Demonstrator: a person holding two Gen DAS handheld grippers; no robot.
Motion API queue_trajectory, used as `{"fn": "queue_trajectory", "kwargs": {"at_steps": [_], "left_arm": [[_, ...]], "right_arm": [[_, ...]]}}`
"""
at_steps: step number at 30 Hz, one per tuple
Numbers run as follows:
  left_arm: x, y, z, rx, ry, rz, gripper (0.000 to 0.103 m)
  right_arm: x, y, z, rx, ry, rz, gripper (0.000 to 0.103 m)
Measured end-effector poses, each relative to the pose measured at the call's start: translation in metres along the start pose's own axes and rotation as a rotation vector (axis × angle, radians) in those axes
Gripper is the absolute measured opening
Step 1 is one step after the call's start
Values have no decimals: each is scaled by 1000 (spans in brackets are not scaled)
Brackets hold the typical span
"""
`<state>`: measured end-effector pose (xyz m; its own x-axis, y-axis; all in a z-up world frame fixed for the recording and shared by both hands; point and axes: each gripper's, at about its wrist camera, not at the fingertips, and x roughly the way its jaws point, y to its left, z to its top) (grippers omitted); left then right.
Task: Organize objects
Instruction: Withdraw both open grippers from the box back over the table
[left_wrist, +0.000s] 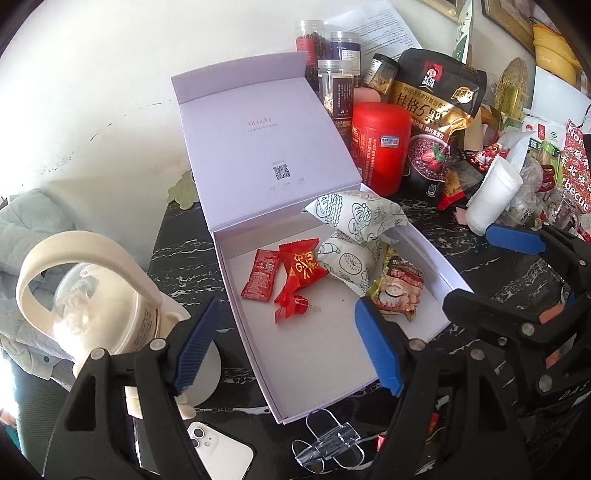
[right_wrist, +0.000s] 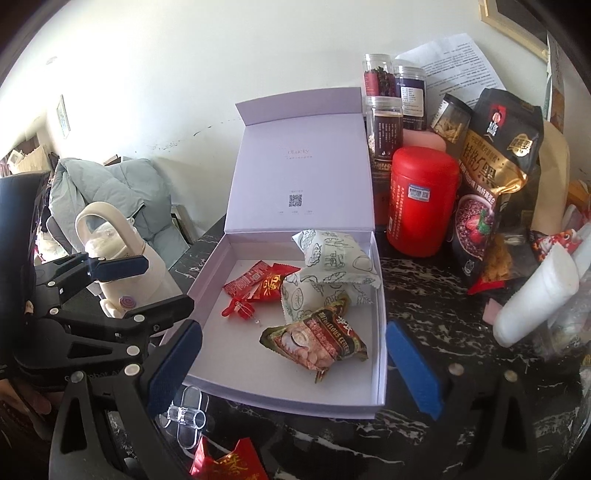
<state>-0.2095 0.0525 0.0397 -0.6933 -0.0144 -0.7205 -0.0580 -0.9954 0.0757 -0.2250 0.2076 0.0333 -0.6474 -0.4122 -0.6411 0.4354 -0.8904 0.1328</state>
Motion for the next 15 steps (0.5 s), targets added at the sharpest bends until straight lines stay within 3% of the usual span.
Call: {"fn": "queue_trajectory", "kwargs": {"at_steps": [15], "left_arm": [[-60, 3, -18, -4, -43, -51, 84]], "right_arm": [[-65, 35, -14, -22, -38, -46, 100]]}}
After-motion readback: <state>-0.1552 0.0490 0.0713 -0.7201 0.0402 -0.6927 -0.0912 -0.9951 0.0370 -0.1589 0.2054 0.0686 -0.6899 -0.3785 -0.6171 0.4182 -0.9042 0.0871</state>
